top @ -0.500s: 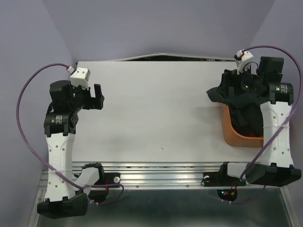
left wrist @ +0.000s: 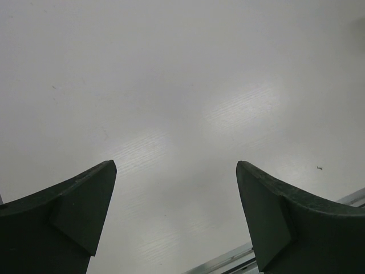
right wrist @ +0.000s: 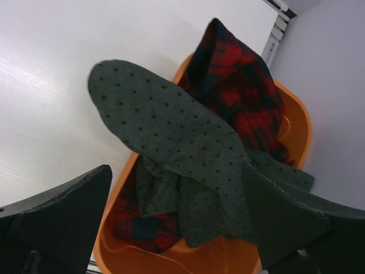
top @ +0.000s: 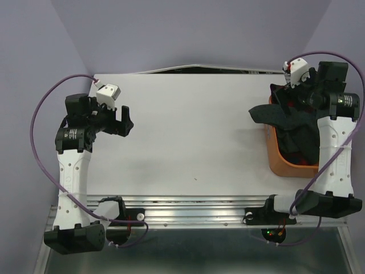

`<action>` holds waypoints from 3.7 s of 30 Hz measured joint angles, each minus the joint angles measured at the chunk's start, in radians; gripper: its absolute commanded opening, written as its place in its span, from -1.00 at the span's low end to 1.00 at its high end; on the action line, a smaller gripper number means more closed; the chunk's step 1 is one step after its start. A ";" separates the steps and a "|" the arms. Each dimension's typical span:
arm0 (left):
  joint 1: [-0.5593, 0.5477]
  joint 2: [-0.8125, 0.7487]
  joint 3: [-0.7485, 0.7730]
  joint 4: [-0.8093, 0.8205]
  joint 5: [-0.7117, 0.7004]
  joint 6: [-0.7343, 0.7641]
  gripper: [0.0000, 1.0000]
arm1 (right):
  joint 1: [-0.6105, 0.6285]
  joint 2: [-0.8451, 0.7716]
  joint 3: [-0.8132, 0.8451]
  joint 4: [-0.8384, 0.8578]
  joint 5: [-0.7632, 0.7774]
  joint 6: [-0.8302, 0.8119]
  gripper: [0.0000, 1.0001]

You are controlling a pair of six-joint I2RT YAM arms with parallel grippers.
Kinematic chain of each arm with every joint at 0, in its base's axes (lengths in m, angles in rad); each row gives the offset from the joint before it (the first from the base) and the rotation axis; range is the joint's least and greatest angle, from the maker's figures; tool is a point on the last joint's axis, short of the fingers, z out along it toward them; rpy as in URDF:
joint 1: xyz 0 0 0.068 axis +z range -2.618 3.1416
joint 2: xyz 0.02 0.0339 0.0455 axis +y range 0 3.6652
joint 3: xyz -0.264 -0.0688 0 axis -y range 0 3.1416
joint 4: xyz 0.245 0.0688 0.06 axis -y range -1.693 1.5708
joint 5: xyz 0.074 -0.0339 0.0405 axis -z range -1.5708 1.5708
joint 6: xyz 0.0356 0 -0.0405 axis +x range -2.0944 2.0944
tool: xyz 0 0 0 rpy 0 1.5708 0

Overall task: Fold and stack the skirts
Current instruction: Grab the skirt from the pile, then move the skirt to the center of the board

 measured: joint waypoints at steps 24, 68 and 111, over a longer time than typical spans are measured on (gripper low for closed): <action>0.000 0.101 0.017 -0.039 0.093 0.076 0.97 | -0.274 0.261 -0.299 0.056 0.033 -0.511 0.99; 0.055 0.117 0.085 0.199 0.182 -0.146 0.96 | 0.049 0.291 0.410 1.113 -0.716 1.057 -0.99; -0.475 0.481 -0.335 0.404 -0.112 0.101 0.18 | 0.439 0.422 -0.250 0.475 -0.215 0.445 0.69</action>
